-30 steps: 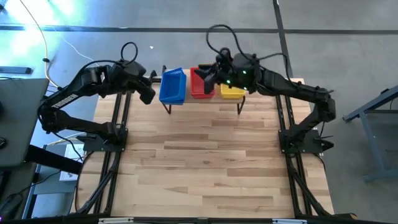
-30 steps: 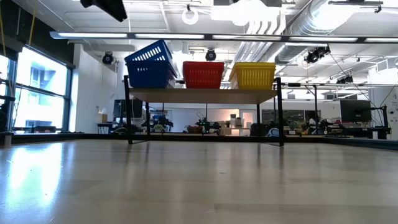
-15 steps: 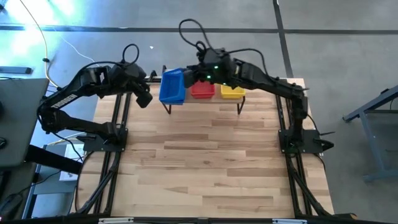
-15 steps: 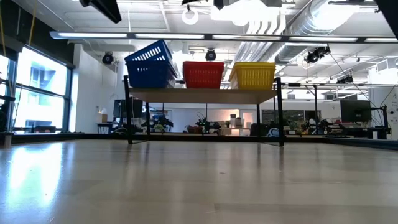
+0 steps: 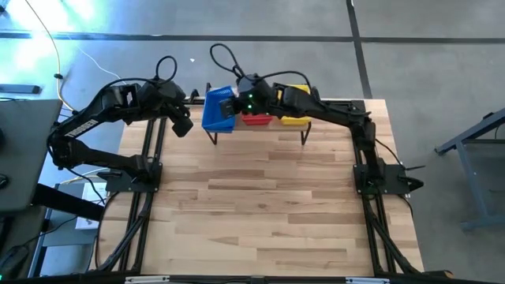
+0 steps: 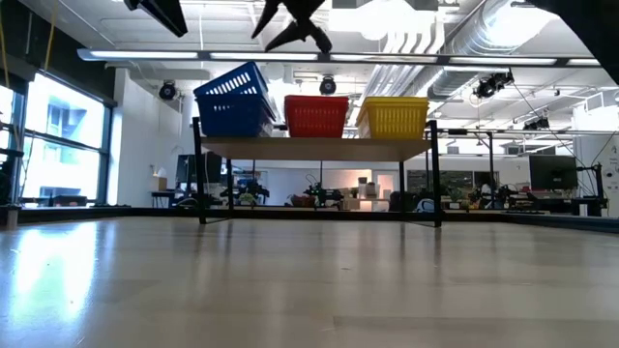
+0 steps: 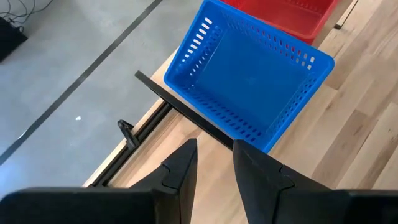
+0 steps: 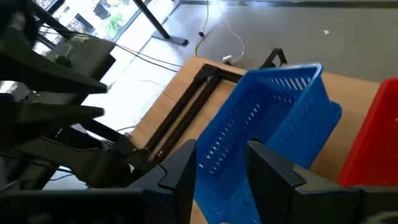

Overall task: Stack baskets on shelf by color
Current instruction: Stack the blue basket on top of the blue basket on the shelf

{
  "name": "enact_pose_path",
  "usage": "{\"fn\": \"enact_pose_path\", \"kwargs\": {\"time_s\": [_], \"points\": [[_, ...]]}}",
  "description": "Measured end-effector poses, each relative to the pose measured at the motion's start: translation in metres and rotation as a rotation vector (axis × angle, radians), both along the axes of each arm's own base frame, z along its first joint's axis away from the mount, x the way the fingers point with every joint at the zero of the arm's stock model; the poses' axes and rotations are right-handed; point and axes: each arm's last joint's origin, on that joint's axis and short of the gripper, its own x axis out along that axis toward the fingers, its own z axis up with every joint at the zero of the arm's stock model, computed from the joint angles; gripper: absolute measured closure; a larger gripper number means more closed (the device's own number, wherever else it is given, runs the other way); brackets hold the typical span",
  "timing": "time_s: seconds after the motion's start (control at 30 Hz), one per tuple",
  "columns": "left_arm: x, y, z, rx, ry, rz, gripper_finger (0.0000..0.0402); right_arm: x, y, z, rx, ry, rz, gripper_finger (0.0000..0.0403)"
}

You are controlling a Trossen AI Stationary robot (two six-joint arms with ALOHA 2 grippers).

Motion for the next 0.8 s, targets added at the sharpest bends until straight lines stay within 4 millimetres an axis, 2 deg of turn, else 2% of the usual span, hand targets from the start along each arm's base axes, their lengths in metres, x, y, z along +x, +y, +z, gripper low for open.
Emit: {"fn": "enact_pose_path", "kwargs": {"time_s": [0.33,0.8], "points": [[0.0,0.0,0.0,-0.001,-0.001,0.001,0.0308,0.013,-0.004,-0.024,0.029,0.055,-0.02,0.0279],[0.0,0.0,0.0,-0.006,-0.007,0.005,0.0308,0.011,-0.006,-0.035,0.031,0.129,-0.085,0.0279]]}}
